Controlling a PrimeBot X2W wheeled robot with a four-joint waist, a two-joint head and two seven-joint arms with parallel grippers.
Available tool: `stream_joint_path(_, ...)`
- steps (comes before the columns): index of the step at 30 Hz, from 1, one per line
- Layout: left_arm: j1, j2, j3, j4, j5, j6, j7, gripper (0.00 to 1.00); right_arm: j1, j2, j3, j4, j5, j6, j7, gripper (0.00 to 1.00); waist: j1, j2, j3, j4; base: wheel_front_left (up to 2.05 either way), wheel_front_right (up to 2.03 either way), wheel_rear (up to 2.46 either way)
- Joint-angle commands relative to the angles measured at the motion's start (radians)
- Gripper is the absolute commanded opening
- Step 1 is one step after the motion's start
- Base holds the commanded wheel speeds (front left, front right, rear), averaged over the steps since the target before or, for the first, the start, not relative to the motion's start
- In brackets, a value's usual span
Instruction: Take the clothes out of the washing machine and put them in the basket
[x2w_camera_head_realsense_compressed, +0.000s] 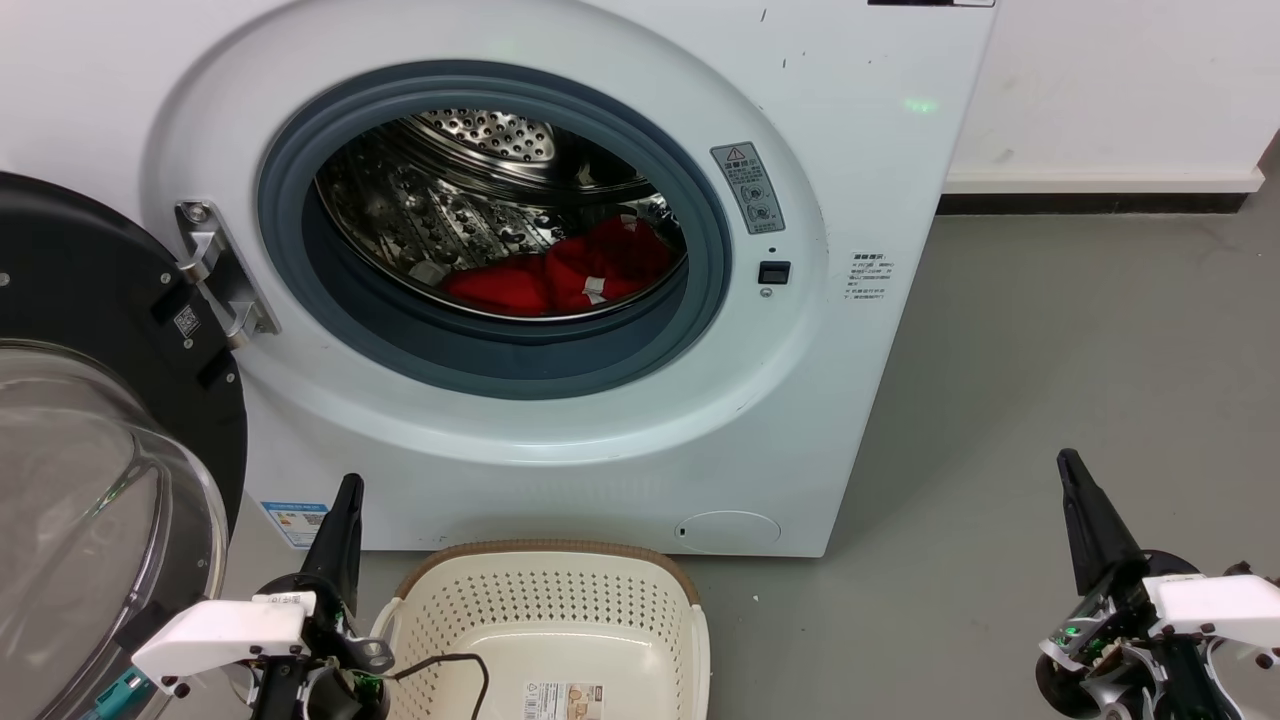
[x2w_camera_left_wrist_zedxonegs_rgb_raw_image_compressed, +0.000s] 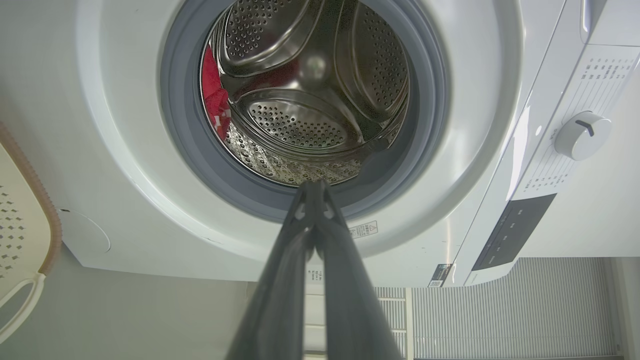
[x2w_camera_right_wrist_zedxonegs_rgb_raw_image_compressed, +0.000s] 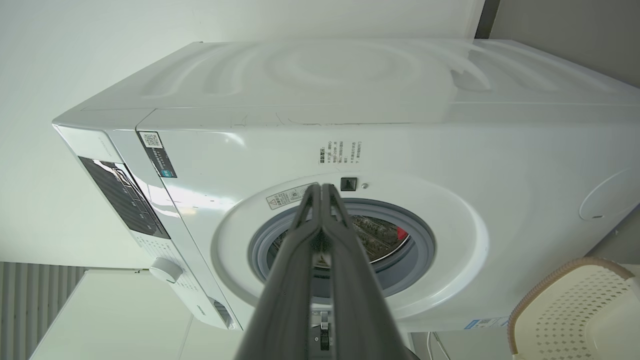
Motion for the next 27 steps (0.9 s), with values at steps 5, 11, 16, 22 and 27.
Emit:
stream_joint_path(5,-0.008,-0.002,0.002,0.0,0.0,-0.003,0.003,0.0,-0.012,0.002,0.0,0.001,-0.005,0.0,0.0,0.0,0.0,0.0,0.0,0.0,0.0,0.0,0.0)
stream_joint_path(11,-0.008,-0.002,0.002,0.0,0.0,-0.003,0.003,0.0,-0.012,0.002,0.001,0.001,-0.005,0.0,0.0,0.0,0.0,0.0,0.0,0.0,0.0,0.0,0.0)
stream_joint_path(16,-0.008,-0.002,0.002,0.0,0.0,-0.003,0.003,0.0,-0.012,0.002,0.001,0.001,-0.005,0.0,0.0,0.0,0.0,0.0,0.0,0.0,0.0,0.0,0.0)
stream_joint_path(22,-0.008,-0.002,0.002,0.0,0.0,-0.003,0.003,0.0,-0.012,0.002,0.001,0.001,-0.005,0.0,0.0,0.0,0.0,0.0,0.0,0.0,0.0,0.0,0.0)
stream_joint_path(27,0.009,-0.001,-0.011,0.007,0.002,0.0,-0.009,1.0,0.011,0.001,0.003,0.005,-0.002,0.0,-0.007,1.0,0.0,0.0,0.0,0.0,0.0,0.0,0.0)
